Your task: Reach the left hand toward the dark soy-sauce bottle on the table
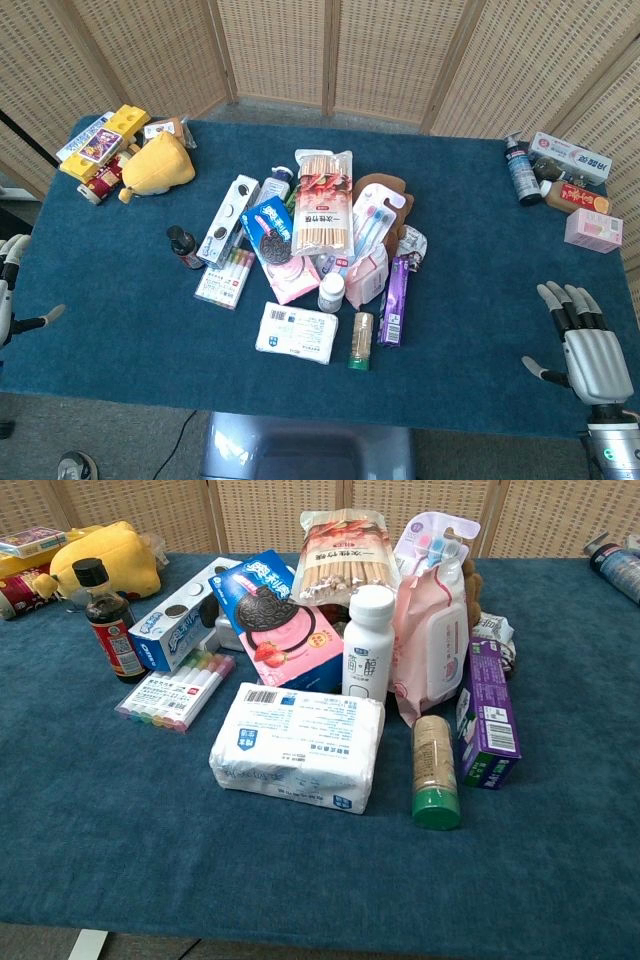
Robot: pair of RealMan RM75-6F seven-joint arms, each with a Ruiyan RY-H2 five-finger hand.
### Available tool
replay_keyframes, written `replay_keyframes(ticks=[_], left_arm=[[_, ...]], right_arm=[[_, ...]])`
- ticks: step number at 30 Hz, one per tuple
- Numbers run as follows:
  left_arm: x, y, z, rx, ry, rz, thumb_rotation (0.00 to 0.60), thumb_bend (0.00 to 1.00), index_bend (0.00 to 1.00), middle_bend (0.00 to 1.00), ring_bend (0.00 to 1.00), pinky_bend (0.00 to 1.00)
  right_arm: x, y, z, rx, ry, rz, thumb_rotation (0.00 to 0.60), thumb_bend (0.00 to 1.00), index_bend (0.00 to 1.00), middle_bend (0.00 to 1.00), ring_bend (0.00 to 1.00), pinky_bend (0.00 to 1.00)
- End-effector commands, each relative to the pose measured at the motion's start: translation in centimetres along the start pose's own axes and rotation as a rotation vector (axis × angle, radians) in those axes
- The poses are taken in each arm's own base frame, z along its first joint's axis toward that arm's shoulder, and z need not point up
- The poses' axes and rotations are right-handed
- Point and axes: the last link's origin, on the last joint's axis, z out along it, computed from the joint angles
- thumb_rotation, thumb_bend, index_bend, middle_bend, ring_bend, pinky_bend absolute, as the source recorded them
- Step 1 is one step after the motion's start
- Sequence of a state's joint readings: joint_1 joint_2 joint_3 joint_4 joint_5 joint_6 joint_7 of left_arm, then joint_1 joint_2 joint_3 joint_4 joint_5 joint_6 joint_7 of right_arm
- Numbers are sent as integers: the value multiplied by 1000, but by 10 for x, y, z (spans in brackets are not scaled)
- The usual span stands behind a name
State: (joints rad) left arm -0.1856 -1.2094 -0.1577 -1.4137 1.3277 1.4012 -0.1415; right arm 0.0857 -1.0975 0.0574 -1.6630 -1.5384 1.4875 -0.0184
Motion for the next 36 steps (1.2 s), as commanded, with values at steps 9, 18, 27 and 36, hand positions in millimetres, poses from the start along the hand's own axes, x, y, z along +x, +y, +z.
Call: replay_keyframes(ticks=[9, 18, 27, 36], left_arm=[[-14, 10, 3, 2, -22, -93, 600, 0, 0, 0, 0, 0], [-59, 40, 33, 4, -44, -281, 600, 0, 0, 0, 0, 0], [-85, 79, 53, -23, -44, -403, 600, 0, 0, 0, 0, 0], [-111, 101, 65, -6, -76, -521, 600, 0, 0, 0, 0, 0]], right_arm=[[1, 0, 0, 2, 3, 6, 600, 0, 0, 0, 0, 0], [5, 2, 1, -6, 9, 19, 600, 0, 0, 0, 0, 0], [10, 5, 2, -12, 21, 33, 600, 0, 0, 0, 0, 0], [10, 5, 2, -12, 18, 35, 600, 0, 0, 0, 0, 0]])
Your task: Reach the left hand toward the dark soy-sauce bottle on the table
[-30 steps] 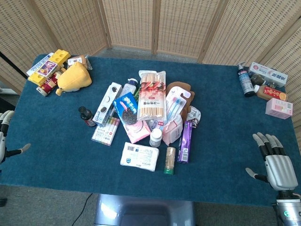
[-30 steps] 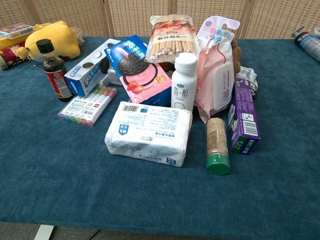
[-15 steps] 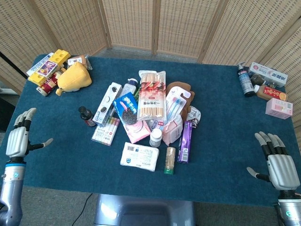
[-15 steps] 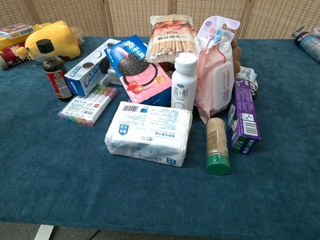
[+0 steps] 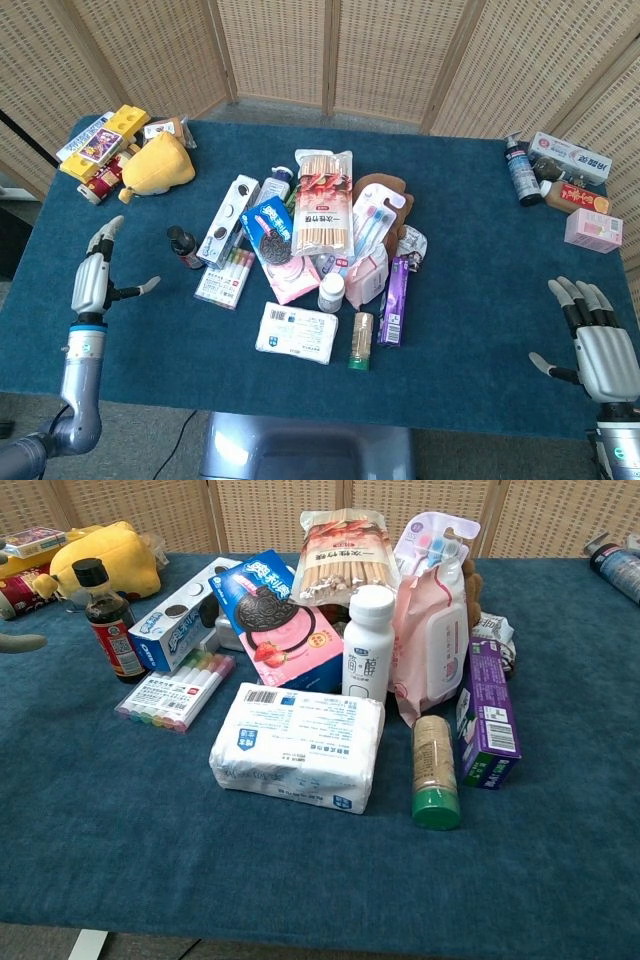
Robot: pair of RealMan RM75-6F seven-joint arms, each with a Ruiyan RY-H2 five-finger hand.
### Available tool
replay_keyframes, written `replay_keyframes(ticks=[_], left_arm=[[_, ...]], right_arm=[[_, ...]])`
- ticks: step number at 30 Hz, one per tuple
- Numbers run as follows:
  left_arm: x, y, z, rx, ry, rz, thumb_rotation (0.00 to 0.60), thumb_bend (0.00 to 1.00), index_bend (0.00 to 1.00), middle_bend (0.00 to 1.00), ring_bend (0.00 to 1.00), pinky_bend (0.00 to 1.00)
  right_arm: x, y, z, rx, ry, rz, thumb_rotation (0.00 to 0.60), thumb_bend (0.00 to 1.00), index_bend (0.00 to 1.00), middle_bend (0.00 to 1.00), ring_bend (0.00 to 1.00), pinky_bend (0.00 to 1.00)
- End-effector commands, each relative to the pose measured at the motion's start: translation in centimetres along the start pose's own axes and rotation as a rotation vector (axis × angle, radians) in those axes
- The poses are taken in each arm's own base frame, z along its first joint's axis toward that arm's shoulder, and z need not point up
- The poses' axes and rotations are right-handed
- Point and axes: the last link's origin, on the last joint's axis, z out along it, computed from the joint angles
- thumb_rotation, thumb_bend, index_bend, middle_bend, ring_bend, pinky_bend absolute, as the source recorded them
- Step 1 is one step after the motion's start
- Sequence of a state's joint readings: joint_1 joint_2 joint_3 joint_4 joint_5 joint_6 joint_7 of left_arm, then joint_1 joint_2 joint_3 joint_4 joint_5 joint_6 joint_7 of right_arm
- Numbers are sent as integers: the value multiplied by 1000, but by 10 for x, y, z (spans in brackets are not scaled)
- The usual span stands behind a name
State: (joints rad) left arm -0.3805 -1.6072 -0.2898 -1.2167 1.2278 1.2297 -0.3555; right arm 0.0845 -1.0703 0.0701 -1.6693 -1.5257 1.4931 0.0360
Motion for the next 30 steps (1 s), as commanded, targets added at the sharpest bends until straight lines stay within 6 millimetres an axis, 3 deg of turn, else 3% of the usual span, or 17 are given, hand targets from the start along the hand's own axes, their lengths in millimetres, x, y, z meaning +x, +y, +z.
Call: replay_keyframes(ticks=[1, 9, 24, 28, 30], left_arm=[[-14, 2, 6, 11, -9, -43, 600, 0, 0, 0, 0, 0], [-39, 13, 15, 20, -22, -113, 600, 0, 0, 0, 0, 0], [-67, 37, 40, -2, -61, -57, 600, 0, 7, 0, 0, 0], [-73, 41, 45, -10, -52, -23, 600, 0, 139, 1, 0, 24], [-77, 40, 48, 5, -68, 2, 600, 0, 296, 83, 41, 148]], right_arm=[[-1, 0, 0, 0, -2, -1, 600, 0, 0, 0, 0, 0], [-2, 0, 0, 1, -6, -8, 600, 0, 0, 0, 0, 0], [-2, 0, 0, -1, -8, 3, 600, 0, 0, 0, 0, 0], [-1, 1, 0, -5, -7, 6, 600, 0, 0, 0, 0, 0], [-1, 2, 0, -5, -6, 8, 600, 0, 0, 0, 0, 0]])
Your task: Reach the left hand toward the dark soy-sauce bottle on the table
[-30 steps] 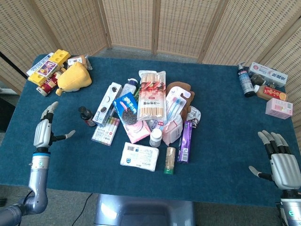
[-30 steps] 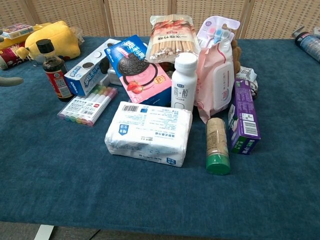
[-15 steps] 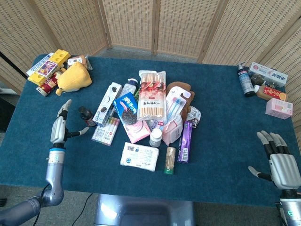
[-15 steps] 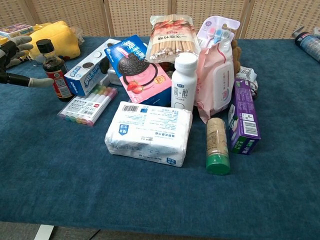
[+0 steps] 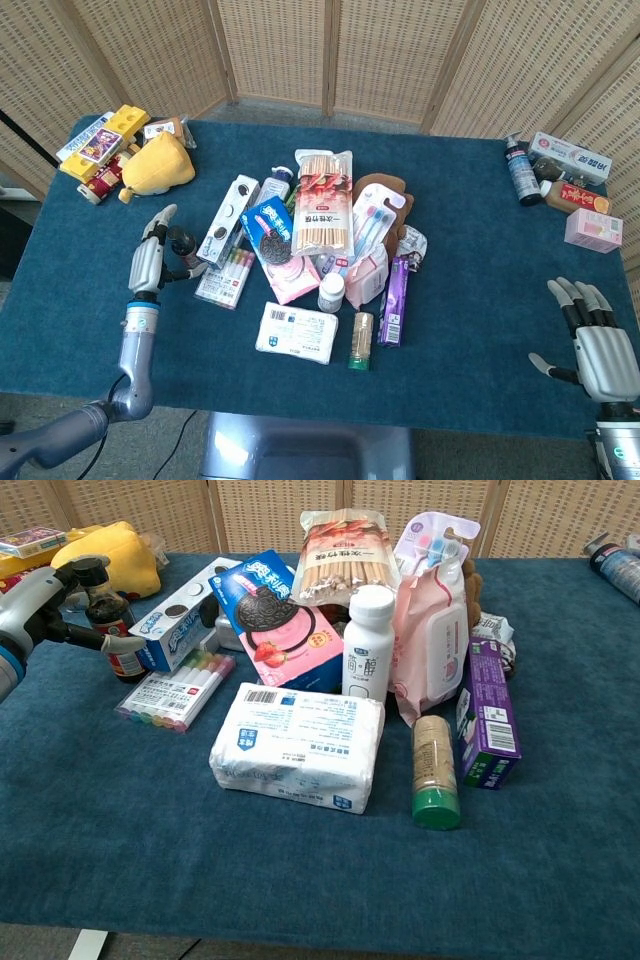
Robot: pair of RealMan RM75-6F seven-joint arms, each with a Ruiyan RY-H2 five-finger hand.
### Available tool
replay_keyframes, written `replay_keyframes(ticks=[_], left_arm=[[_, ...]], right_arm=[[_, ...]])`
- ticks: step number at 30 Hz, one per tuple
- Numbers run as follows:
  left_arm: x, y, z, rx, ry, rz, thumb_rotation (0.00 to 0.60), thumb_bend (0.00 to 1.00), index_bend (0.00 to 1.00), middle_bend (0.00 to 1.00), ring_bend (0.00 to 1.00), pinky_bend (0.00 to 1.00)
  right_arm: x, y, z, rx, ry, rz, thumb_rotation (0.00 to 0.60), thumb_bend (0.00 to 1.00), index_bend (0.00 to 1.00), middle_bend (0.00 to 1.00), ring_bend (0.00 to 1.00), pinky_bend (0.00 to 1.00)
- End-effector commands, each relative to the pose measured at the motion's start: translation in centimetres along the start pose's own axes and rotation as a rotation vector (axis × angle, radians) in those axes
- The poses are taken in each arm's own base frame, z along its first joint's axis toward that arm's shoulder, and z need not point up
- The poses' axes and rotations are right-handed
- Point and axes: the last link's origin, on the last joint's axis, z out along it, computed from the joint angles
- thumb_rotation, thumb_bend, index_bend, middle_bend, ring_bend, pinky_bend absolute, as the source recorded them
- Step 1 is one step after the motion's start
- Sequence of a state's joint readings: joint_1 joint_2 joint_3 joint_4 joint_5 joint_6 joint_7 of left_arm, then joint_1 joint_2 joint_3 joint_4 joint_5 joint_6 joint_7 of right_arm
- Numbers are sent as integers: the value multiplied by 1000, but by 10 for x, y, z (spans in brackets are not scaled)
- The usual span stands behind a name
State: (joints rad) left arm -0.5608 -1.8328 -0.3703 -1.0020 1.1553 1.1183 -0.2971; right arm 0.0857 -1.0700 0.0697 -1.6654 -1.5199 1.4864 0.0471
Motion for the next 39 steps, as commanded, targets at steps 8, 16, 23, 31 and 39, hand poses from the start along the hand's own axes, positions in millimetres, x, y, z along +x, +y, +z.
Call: replay_keyframes(ticks=[8, 16, 23, 31, 39], left_arm=[[-10, 3, 8, 4, 92, 80, 600, 9, 877, 805, 689, 795], [4, 13, 11, -47, 172, 56, 600, 15, 897, 828, 721, 800], [25, 36, 9, -100, 230, 8, 600, 25, 898, 830, 721, 799], [52, 70, 4, -142, 282, -41, 600, 28, 899, 831, 723, 799], [74, 99, 3, -181, 320, -54, 600, 28, 898, 830, 725, 799]], right_arm=[[3, 1, 0, -4, 8, 7, 600, 0, 0, 0, 0, 0], [1, 1, 0, 0, 4, 3, 600, 0, 0, 0, 0, 0], [1, 0, 0, 0, 3, 1, 600, 0, 0, 0, 0, 0], [2, 1, 0, -2, 5, 3, 600, 0, 0, 0, 0, 0], [2, 0, -1, -2, 6, 4, 600, 0, 0, 0, 0, 0]])
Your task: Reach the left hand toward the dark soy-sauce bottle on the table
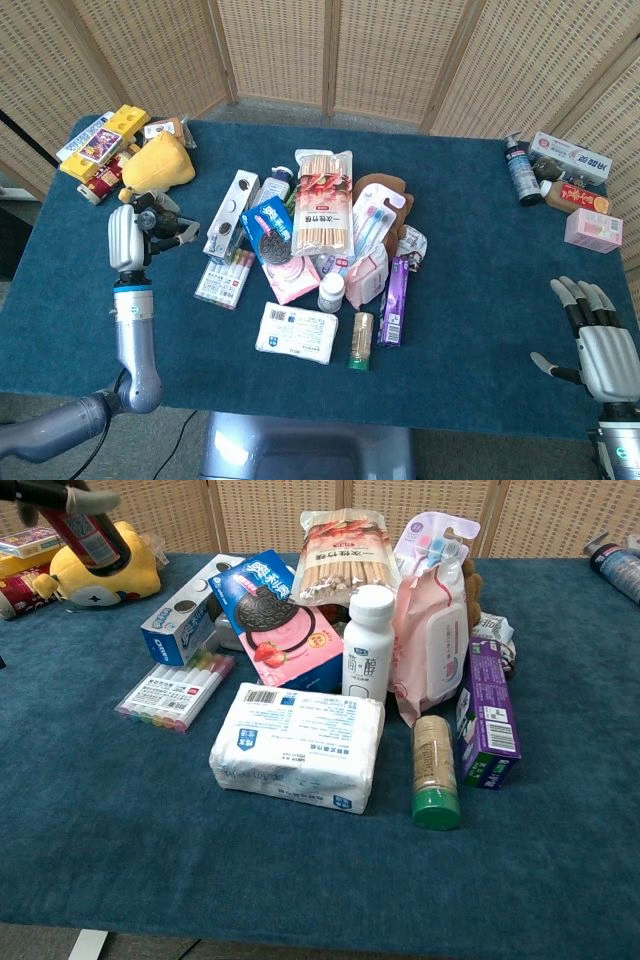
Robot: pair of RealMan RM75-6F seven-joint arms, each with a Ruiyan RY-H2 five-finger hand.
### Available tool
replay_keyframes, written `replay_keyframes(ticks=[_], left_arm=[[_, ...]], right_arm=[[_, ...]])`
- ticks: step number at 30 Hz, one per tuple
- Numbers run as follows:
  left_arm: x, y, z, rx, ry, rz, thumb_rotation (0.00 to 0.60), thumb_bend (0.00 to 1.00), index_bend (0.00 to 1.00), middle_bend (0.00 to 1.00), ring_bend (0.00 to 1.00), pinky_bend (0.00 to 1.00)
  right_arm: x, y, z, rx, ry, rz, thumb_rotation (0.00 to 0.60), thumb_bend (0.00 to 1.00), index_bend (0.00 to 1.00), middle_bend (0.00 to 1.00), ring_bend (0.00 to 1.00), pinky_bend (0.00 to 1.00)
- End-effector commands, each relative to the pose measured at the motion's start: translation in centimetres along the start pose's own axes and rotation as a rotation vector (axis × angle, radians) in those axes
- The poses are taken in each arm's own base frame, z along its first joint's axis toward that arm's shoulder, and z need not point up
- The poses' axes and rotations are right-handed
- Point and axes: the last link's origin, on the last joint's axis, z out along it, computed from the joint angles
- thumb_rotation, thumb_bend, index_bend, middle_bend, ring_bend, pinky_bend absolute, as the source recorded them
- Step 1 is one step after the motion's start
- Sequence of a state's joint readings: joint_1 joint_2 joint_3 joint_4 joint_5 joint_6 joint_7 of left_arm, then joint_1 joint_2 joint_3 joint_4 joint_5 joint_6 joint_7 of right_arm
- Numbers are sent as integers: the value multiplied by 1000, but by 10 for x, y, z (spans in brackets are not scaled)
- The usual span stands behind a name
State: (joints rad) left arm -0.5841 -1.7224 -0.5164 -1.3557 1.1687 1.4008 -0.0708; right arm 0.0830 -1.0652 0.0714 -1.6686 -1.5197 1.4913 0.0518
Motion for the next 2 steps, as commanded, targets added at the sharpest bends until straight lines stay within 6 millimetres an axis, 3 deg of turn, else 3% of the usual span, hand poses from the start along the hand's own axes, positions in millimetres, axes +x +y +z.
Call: replay_keyframes(ticks=[1, 2], left_arm=[[11, 12, 6, -14, 30, 3, 600, 28, 898, 830, 726, 799], [12, 14, 6, -18, 34, 2, 600, 30, 898, 830, 726, 799]], right_arm=[[0, 0, 0, 0, 0, 1, 600, 0, 0, 0, 0, 0], [1, 0, 0, 0, 1, 1, 600, 0, 0, 0, 0, 0]])
